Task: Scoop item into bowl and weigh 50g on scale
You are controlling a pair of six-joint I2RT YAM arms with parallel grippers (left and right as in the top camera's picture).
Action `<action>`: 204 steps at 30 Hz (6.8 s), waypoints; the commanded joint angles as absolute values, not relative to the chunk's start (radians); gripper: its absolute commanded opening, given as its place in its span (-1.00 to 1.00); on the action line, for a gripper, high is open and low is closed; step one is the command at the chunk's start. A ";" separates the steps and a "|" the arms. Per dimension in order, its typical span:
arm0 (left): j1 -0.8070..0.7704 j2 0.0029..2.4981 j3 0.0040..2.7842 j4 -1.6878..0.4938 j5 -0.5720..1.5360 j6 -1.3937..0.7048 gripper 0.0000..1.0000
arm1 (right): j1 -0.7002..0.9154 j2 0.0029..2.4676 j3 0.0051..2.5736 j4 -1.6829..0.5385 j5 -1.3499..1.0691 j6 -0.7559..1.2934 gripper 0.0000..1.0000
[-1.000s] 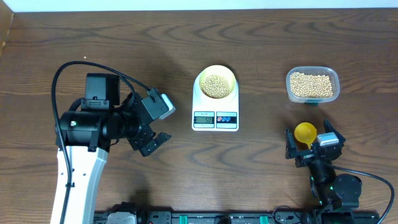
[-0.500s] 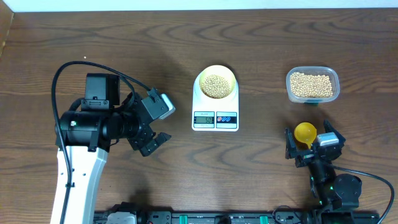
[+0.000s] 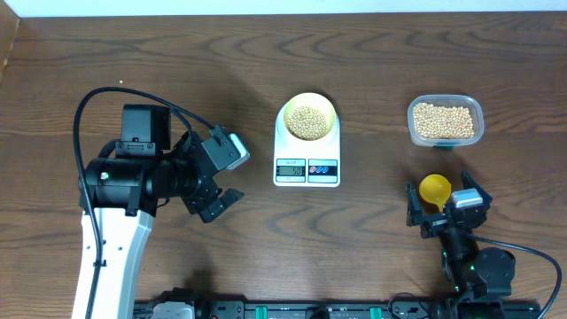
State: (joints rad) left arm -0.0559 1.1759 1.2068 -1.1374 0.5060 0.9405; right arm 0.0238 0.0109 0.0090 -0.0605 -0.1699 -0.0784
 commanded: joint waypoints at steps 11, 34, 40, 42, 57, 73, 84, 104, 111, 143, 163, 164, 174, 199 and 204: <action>-0.052 1.169 1.217 -1.158 0.505 0.939 0.96 | 0.033 0.006 0.006 -0.063 -0.163 -0.091 0.99; -0.047 0.516 1.025 -1.098 0.424 0.411 0.96 | 0.033 0.006 0.006 -0.063 -0.163 -0.091 0.99; -0.038 0.305 0.875 -0.920 0.374 0.267 0.96 | 0.033 0.006 0.006 -0.063 -0.163 -0.091 0.99; -0.038 0.255 0.825 -0.862 0.336 0.204 0.96 | 0.033 0.006 0.006 -0.063 -0.163 -0.091 0.99; -0.038 0.001 0.422 -0.447 0.215 0.129 0.96 | 0.033 0.006 0.006 -0.063 -0.163 -0.091 0.99; -0.038 0.001 0.117 -0.160 0.081 0.039 0.96 | 0.033 0.006 0.006 -0.063 -0.163 -0.091 0.99; -0.038 0.001 0.005 -0.056 0.077 0.039 0.96 | 0.033 0.006 0.006 -0.063 -0.163 -0.091 0.99; -0.011 0.001 0.004 -0.069 0.060 -0.051 0.96 | 0.033 0.006 0.006 -0.063 -0.163 -0.091 0.99; -0.012 0.001 0.004 -0.068 0.068 -0.051 0.96 | 0.033 0.006 0.006 -0.063 -0.163 -0.091 0.99; -0.012 0.001 0.004 -0.065 0.085 -0.009 0.96 | 0.034 0.006 0.006 -0.063 -0.163 -0.091 0.98; -0.012 0.001 0.004 -0.065 0.085 -0.009 0.96 | 0.033 0.006 0.006 -0.063 -0.163 -0.091 0.98; -0.012 0.001 0.004 -0.065 0.085 -0.009 0.96 | 0.033 0.006 0.006 -0.063 -0.163 -0.091 0.98; -0.012 0.001 0.004 -0.065 0.085 -0.009 0.96 | 0.033 0.006 0.006 -0.063 -0.163 -0.091 0.98; -0.012 0.001 0.004 -0.065 0.070 -0.009 0.96 | 0.033 0.006 0.006 -0.063 -0.163 -0.091 0.98; -0.012 0.001 0.004 -0.065 0.069 -0.009 0.96 | 0.033 0.006 0.006 -0.063 -0.163 -0.091 0.99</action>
